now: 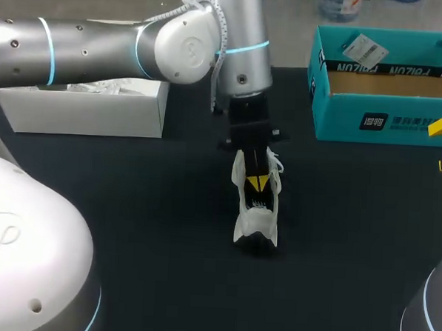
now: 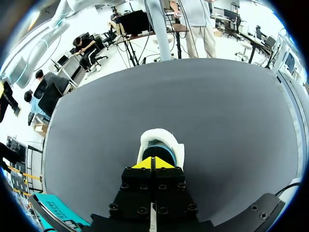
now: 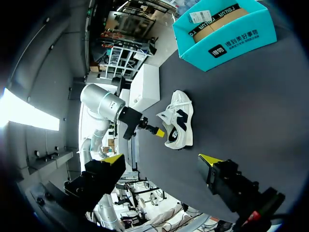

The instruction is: Take the shoe out of the shoebox, open the shoe tongue, remove and reinsert the insole, then place the shoe into the shoebox

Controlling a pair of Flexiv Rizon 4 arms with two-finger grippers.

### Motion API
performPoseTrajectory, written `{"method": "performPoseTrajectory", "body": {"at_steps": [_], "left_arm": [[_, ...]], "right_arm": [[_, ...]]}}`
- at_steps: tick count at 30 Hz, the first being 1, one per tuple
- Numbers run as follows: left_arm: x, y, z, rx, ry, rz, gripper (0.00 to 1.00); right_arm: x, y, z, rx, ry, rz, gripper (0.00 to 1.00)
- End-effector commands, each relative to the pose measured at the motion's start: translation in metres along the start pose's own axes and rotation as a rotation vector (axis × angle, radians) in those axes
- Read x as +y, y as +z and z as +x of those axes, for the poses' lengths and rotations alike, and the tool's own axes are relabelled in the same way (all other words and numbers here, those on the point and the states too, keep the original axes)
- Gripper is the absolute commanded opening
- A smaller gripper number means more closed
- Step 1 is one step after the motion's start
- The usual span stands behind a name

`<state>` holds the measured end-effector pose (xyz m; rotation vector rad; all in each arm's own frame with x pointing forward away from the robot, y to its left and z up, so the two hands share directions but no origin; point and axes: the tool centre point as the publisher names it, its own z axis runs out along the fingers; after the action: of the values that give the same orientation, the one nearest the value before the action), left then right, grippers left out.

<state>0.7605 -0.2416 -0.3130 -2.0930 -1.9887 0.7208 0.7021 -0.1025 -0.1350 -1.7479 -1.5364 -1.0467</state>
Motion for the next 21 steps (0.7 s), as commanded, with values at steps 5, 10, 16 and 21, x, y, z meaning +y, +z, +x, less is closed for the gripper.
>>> {"method": "performPoseTrajectory", "body": {"at_steps": [5,10,16,21], "left_arm": [[0.019,0.033,0.002,0.004,0.013,-0.004,0.00],[0.017,0.050,0.006,0.031,0.022,0.004,0.00],[0.019,0.065,0.011,0.033,0.037,-0.057,0.00],[0.021,0.060,0.011,0.058,0.071,-0.161,0.00]], "right_arm": [[-0.002,0.000,0.000,-0.003,0.001,-0.003,1.00],[-0.002,0.000,0.000,-0.003,0.001,-0.003,1.00],[-0.002,0.000,0.000,-0.003,0.001,-0.003,1.00],[-0.002,0.000,0.000,-0.003,0.001,-0.003,1.00]]}}
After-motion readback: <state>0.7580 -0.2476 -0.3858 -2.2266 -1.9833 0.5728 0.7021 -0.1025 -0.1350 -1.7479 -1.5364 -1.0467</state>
